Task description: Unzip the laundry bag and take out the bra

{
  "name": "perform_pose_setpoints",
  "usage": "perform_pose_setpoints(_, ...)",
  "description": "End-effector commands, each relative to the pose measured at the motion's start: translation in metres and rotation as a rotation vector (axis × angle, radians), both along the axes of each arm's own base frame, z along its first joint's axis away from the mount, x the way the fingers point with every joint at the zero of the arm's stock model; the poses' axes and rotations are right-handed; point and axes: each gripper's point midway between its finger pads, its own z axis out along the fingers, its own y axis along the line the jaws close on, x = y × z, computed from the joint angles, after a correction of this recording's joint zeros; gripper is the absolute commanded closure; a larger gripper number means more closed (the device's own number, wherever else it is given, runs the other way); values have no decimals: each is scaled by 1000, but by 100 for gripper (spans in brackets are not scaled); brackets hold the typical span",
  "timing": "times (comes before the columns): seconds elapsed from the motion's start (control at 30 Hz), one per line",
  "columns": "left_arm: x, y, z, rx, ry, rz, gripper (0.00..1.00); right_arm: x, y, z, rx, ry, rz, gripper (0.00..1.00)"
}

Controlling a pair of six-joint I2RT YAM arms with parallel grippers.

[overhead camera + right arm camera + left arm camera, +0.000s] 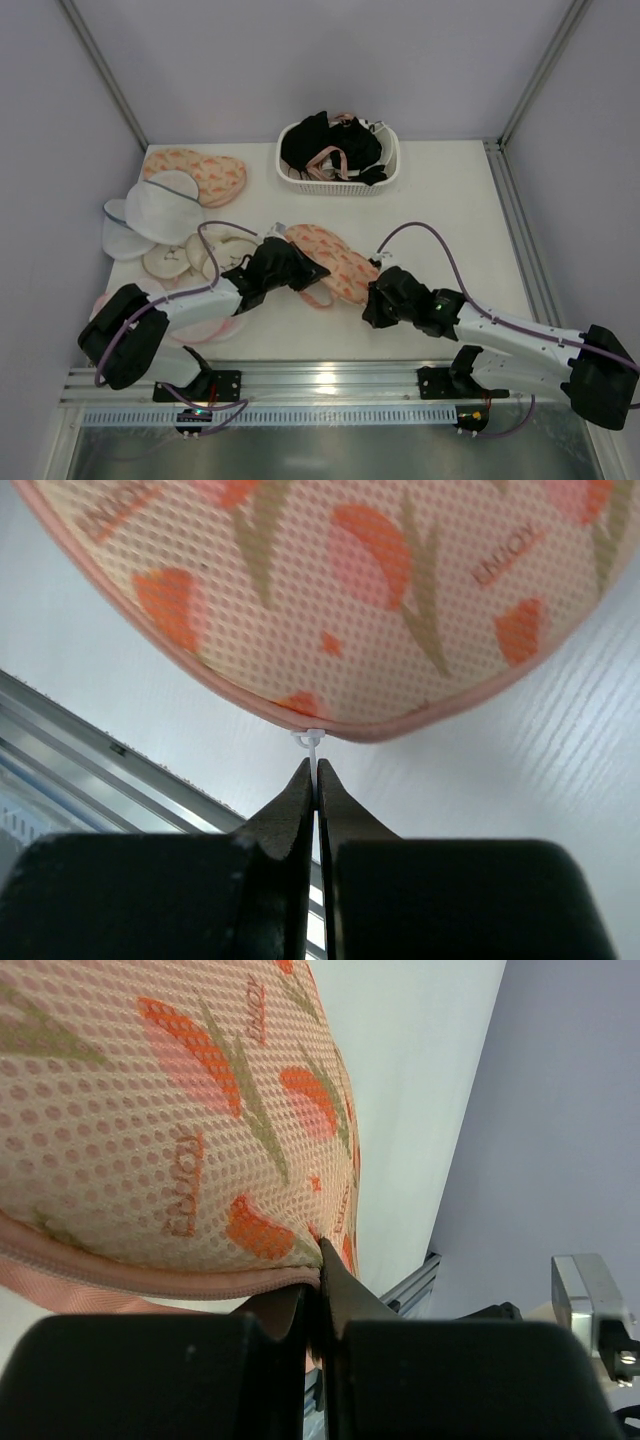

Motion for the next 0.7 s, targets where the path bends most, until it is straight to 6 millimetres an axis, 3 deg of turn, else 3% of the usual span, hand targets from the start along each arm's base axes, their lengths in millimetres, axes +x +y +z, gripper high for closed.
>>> perform_pose_setpoints(0.0, 8, 11, 16, -9, -61, 21, 100, -9, -29, -17, -114, 41, -57, 96)
perform_pose_setpoints(0.3, 0, 10, 22, -20, -61, -75, 100, -3, -51, -34, -257, 62, -146, 97)
perform_pose_setpoints(0.5, -15, -1, 19, 0, -43, -247, 100, 26, -72, -38, -436, -3, -292, 96)
perform_pose_setpoints(0.67, -24, -10, 15, -33, -40, -354, 100, 50, -76, -35, -496, -51, -361, 96)
